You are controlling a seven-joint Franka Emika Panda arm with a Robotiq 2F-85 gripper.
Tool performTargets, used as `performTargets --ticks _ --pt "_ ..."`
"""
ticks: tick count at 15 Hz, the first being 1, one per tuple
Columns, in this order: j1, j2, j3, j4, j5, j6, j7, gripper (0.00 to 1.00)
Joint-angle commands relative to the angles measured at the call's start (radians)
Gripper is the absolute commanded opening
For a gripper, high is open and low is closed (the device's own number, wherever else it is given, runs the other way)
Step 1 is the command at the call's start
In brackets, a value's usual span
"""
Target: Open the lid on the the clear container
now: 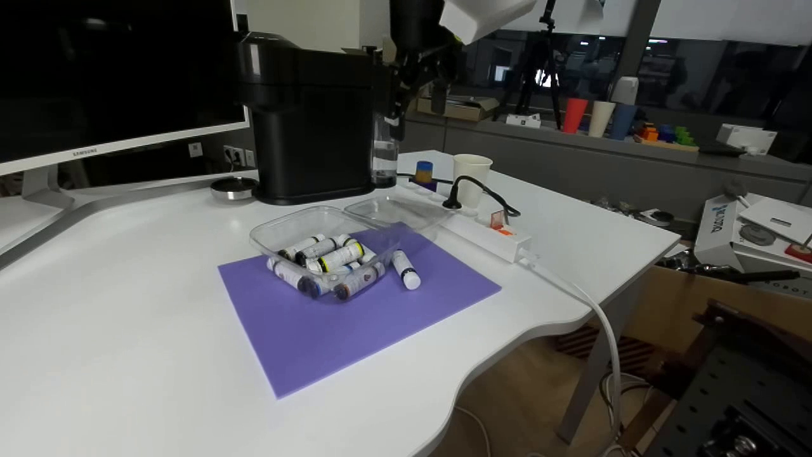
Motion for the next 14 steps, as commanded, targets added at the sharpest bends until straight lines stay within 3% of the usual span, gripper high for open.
performTargets --ticks 1,6,14 --pt "0.003 -0.033 -0.001 -0.023 0.156 -0.029 -0.141 1.00" --pt "0.009 -0.076 0.015 -0.034 0.352 -0.158 -0.279 1.00" --pt "0.011 -0.113 0.007 -0.041 0.347 -0.346 -0.340 1.00"
